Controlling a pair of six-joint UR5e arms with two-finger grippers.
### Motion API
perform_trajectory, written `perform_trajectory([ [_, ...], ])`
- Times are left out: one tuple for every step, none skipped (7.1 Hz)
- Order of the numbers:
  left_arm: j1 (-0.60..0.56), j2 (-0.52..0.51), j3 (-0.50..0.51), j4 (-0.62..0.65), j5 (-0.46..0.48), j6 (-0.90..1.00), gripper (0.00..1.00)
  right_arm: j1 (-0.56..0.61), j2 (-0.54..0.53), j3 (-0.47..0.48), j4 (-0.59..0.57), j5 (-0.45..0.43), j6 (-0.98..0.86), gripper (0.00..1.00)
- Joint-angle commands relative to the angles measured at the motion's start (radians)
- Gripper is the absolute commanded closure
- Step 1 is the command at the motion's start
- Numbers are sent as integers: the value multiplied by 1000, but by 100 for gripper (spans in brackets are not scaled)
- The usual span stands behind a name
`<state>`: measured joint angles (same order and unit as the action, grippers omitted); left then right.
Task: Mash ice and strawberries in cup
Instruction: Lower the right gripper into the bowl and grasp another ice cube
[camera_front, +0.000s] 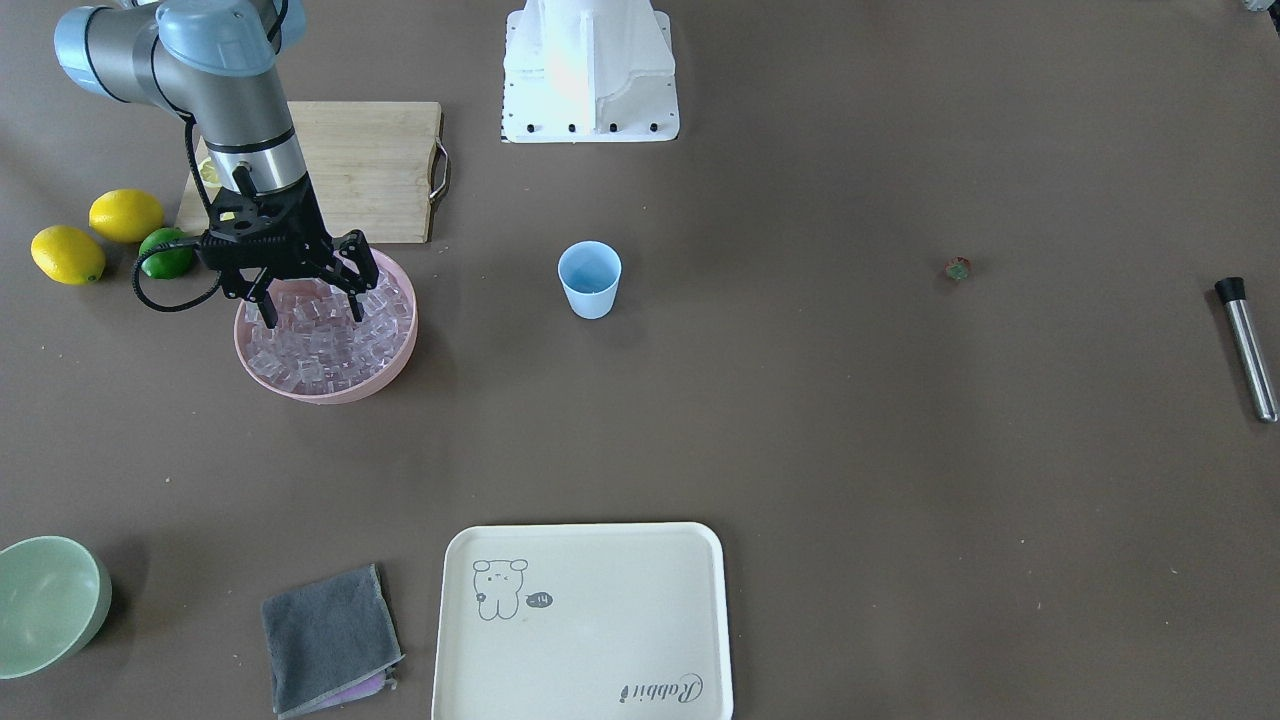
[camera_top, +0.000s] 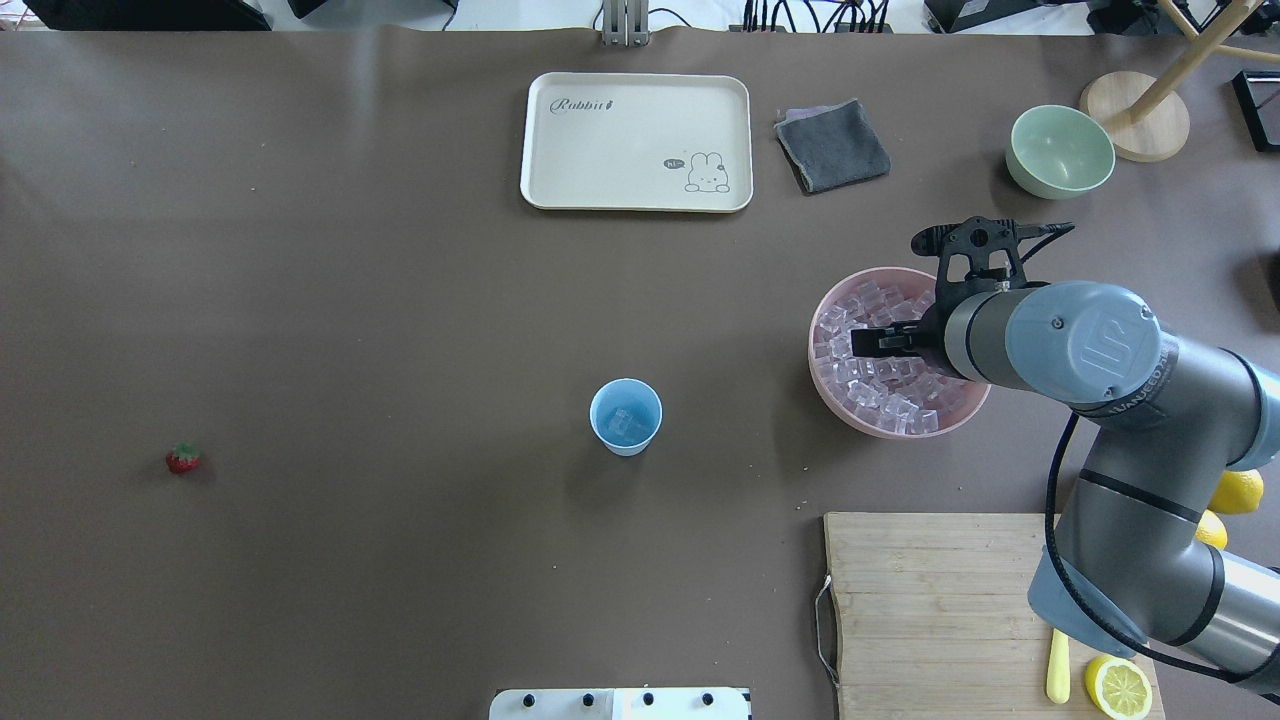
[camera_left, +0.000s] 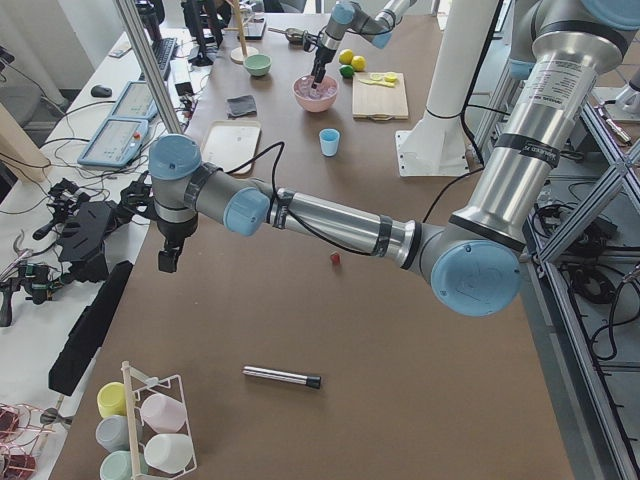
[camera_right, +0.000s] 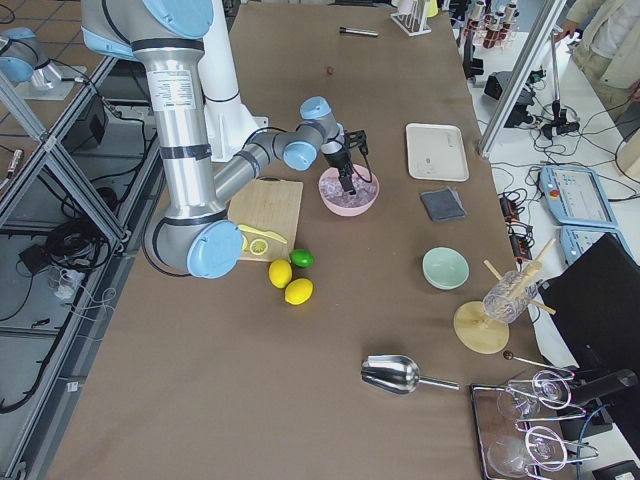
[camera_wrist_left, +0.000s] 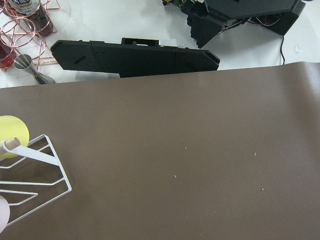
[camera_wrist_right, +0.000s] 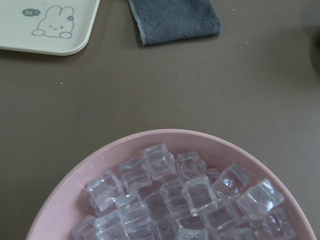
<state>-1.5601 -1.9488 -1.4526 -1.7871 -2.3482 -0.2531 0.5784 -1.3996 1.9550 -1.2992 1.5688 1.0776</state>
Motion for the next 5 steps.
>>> perform_trajectory([
  [0, -1, 0, 0, 1, 0, 2, -9, 2, -36, 0, -16, 1, 2],
  [0, -4, 0, 0, 1, 0, 2, -12, 4, -48, -2, -35, -1, 3],
  [0, -6, 1, 0, 1, 0, 2, -12, 13, -59, -3, -38, 1, 6],
  [0, -7, 1, 0, 1, 0, 2, -12, 14, -59, -3, -38, -1, 25],
  [2, -7, 6, 0, 1, 0, 2, -14, 16, -59, -3, -36, -1, 59],
])
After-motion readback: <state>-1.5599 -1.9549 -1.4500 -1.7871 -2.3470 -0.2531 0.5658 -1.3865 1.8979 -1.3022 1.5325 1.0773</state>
